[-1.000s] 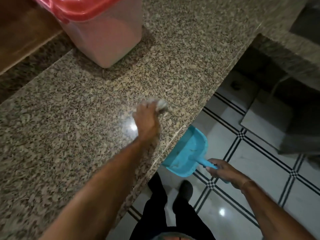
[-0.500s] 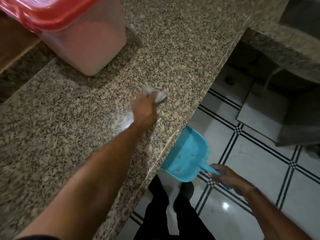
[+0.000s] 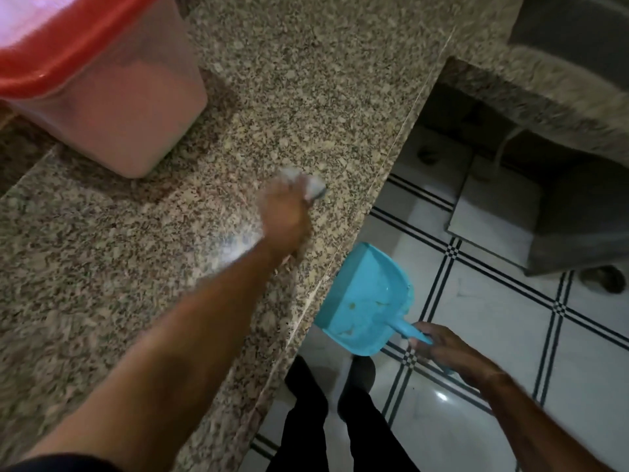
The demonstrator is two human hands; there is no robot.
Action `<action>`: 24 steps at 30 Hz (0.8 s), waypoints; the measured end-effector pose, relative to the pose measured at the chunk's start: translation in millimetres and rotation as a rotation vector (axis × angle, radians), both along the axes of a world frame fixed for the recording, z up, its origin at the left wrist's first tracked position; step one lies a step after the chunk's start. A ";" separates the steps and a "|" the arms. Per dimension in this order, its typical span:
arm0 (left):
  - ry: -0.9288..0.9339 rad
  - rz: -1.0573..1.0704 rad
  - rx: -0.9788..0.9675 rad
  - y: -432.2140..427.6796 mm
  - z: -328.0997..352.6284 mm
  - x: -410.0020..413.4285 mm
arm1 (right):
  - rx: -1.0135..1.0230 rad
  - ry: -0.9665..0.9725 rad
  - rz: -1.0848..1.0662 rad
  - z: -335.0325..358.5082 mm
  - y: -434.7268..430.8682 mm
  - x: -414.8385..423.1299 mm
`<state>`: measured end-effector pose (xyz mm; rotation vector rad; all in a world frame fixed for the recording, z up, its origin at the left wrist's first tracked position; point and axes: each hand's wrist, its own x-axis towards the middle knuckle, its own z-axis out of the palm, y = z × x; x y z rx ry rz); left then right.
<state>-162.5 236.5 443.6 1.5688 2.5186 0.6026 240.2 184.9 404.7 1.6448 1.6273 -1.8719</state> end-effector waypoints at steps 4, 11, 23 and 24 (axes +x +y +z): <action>-0.048 -0.002 0.100 2.3 4.5 -3.4 | 0.018 -0.022 0.031 5.9 15.3 2.4; -0.084 0.619 -0.205 41.8 9.7 -106.3 | 0.051 -0.015 0.023 1.0 55.7 10.7; 0.025 0.706 -0.150 121.2 14.4 -66.5 | 0.026 0.091 0.052 -30.7 160.3 27.4; 0.034 0.699 -0.205 133.7 11.8 -63.0 | 0.018 0.101 0.040 -34.2 168.6 29.1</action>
